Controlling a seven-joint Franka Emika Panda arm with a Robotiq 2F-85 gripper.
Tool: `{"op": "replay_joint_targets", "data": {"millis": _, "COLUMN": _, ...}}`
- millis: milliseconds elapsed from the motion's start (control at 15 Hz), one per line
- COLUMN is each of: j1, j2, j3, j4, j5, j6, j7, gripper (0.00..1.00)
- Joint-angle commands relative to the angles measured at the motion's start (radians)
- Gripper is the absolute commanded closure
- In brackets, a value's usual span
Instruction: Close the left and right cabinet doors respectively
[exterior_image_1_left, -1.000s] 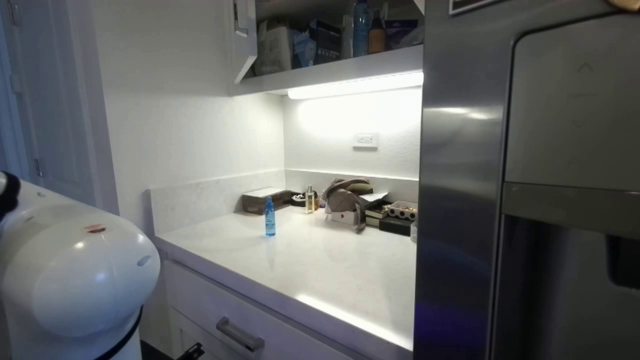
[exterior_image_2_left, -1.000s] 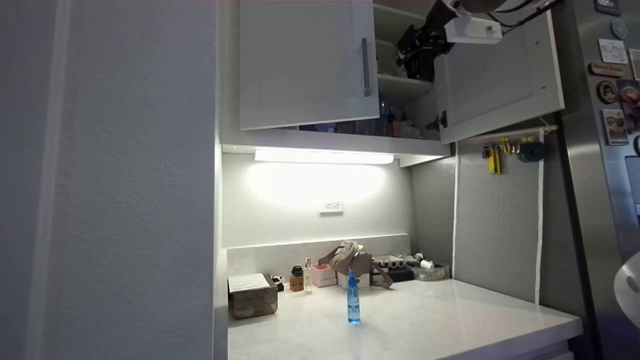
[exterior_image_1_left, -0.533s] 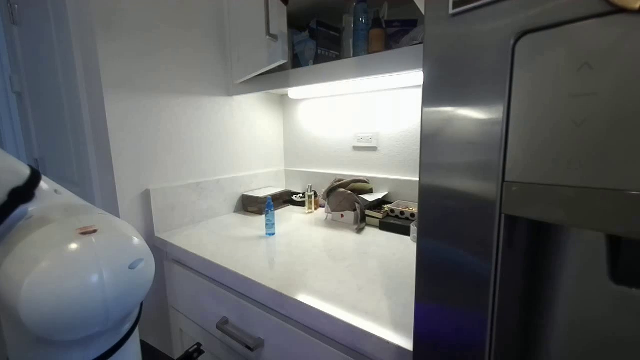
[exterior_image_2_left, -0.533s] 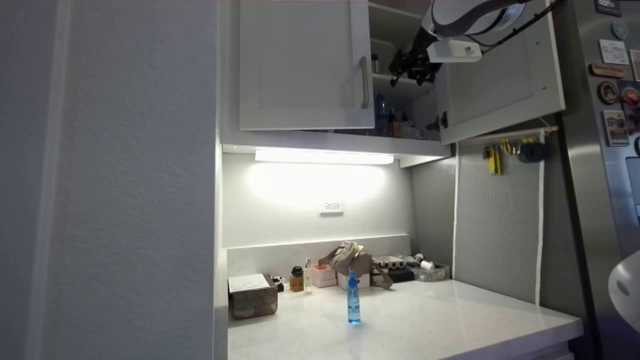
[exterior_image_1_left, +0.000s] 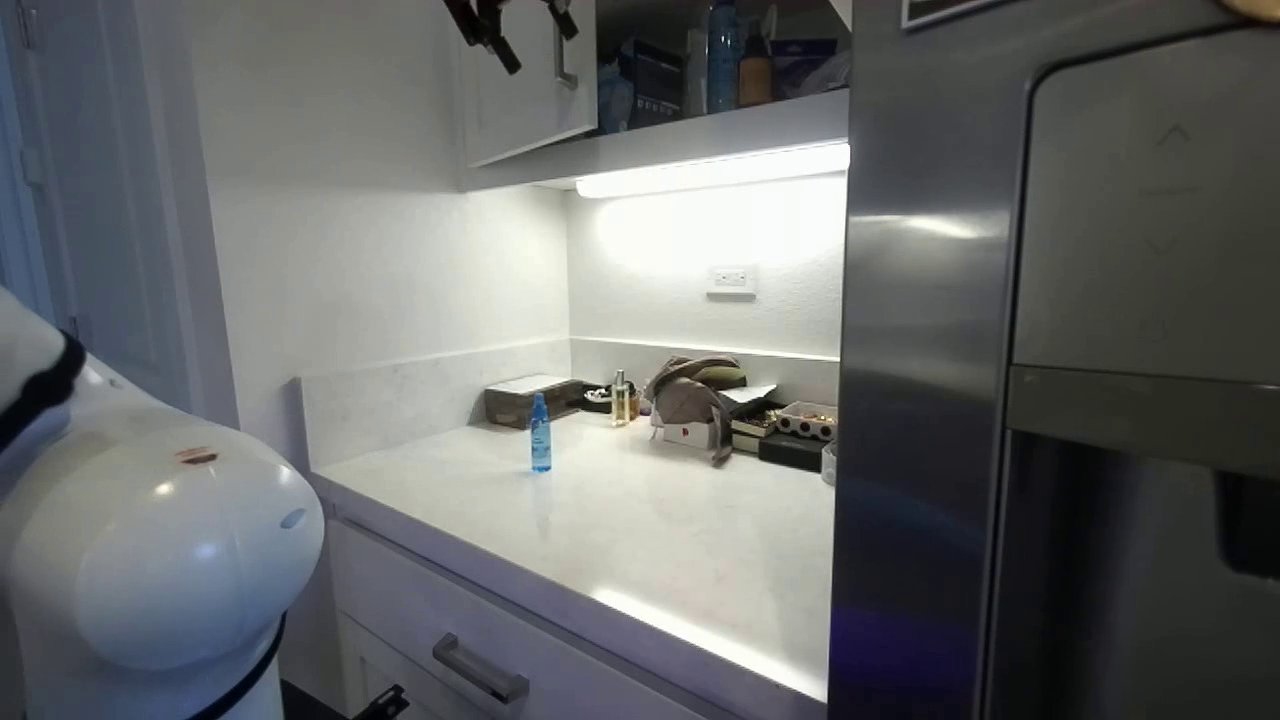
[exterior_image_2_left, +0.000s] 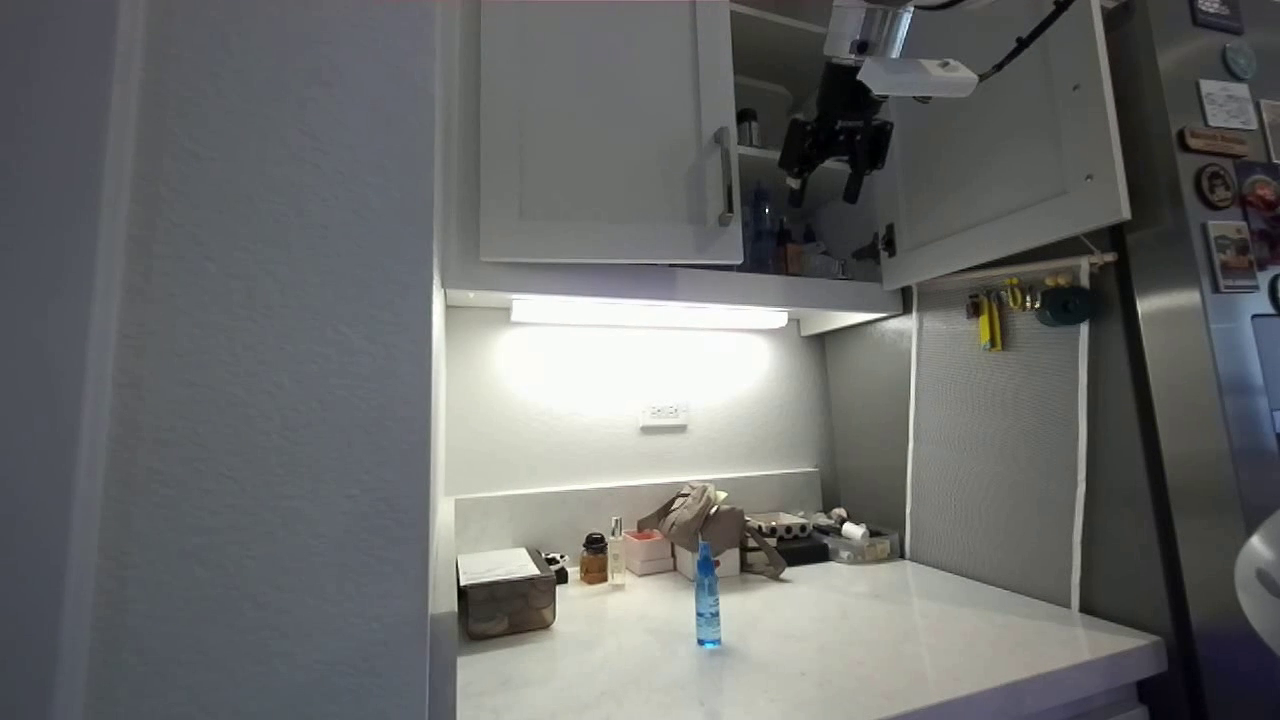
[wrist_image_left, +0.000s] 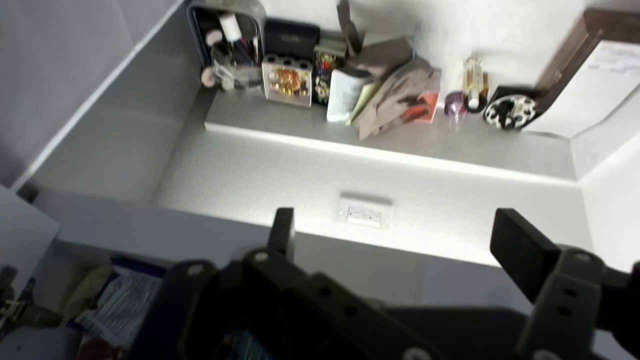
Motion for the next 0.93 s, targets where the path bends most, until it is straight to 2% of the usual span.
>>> {"op": "replay_joint_targets", "data": {"millis": 0, "j1": 0.030, "j2": 0.034, "j3": -0.006, "j4": 0.091, "j5": 0.006, "j6": -0.197, "j7": -0.003, "gripper": 0.00}}
{"op": "replay_joint_targets", "data": {"millis": 467, "j1": 0.074, "j2": -0.010, "j3": -0.033, "j4": 0.118, "j5": 0.033, "j6": -0.379, "j7": -0.011, "gripper": 0.00}}
{"op": "replay_joint_targets", "data": {"millis": 867, "j1": 0.114, "j2": -0.130, "j3": -0.056, "j4": 0.087, "j5": 0.076, "j6": -0.496, "j7": -0.015, "gripper": 0.00}}
